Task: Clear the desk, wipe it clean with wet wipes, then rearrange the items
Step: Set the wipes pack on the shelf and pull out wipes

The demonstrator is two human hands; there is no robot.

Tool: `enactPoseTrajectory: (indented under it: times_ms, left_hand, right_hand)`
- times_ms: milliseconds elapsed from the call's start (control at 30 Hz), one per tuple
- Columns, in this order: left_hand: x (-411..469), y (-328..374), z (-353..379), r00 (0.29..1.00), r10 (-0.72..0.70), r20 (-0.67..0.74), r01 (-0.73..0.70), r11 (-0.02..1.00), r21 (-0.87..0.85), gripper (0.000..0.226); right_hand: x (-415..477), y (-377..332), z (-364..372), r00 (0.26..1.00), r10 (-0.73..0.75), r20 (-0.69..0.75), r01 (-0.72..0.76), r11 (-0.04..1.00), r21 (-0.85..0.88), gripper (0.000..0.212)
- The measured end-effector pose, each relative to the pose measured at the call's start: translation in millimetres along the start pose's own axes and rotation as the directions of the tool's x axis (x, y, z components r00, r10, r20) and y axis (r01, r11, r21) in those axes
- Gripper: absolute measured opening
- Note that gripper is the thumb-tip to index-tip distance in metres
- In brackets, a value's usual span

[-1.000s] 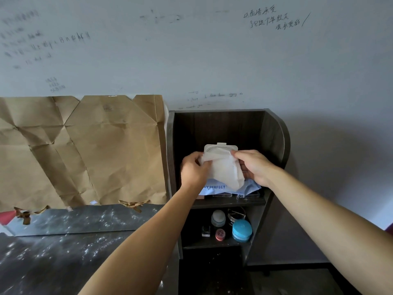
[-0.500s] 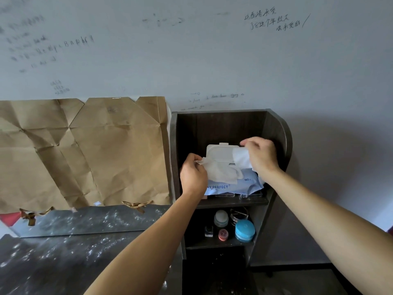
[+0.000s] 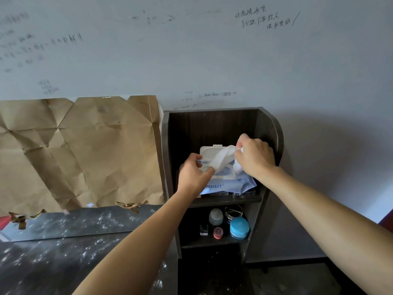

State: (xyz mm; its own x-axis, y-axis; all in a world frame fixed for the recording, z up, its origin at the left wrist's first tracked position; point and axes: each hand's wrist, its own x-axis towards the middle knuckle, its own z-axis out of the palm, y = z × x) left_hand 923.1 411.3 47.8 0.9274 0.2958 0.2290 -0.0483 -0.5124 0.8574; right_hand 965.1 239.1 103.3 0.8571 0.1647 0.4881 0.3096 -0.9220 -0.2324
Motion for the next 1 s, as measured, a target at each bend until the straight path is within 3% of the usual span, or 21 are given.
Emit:
enactPoseTrajectory:
  times_ms: [100,167,300,467,600,700,800,867,1000]
  left_hand:
    - [3,-2,11,0.995,0.077,0.057,-0.089,0.962,0.256,0.062]
    - [6,-5,16,0.990,0.097,0.098,-0.127,0.921,0.367,0.058]
    - [11,-7,18,0.993,0.089,0.080,-0.114,0.907,0.407,0.028]
    - [11,-4,18,0.993,0.110,0.029,-0.112,0.889,0.444,0.016]
    - [12,-5,16,0.999,0.040,-0.009,-0.036,0.959,0.282,0.014]
    - [11,-5,11,1.000,0.014,0.003,-0.014,0.987,0.160,0.015]
    - [10,-6,9,1.000,-0.010,-0.012,0.011,0.994,0.110,0.015]
    - [10,-6,9,0.999,-0.040,-0.015,0.040,0.998,0.055,0.012]
    - [9,-6,10,0.997,-0.075,-0.002,0.075,0.997,-0.018,0.016]
  right_hand:
    - [5,-3,-3,0.997,-0.081,0.001,0.080,0.985,-0.156,0.007]
    - [5,-1,-3,0.996,-0.089,0.022,0.092,0.974,-0.205,0.010]
    - [1,2,-2,0.993,-0.094,-0.067,0.082,0.983,-0.167,0.016]
    - [-2,3,-2,0.986,-0.101,-0.133,0.097,0.995,-0.037,0.021]
    - [-13,2,13,0.977,-0.174,0.120,0.159,0.979,0.125,0.021]
    - [-18,-1,33,0.921,-0.203,0.331,0.151,0.973,0.177,0.028]
    - [-14,-6,42,0.837,-0.138,0.530,0.013,0.972,0.233,0.034]
    - [-8,-9,39,0.785,-0.108,0.610,-0.088,0.955,0.282,0.032]
    - [6,-12,34,0.741,-0.077,0.667,-0.115,0.964,0.240,0.011]
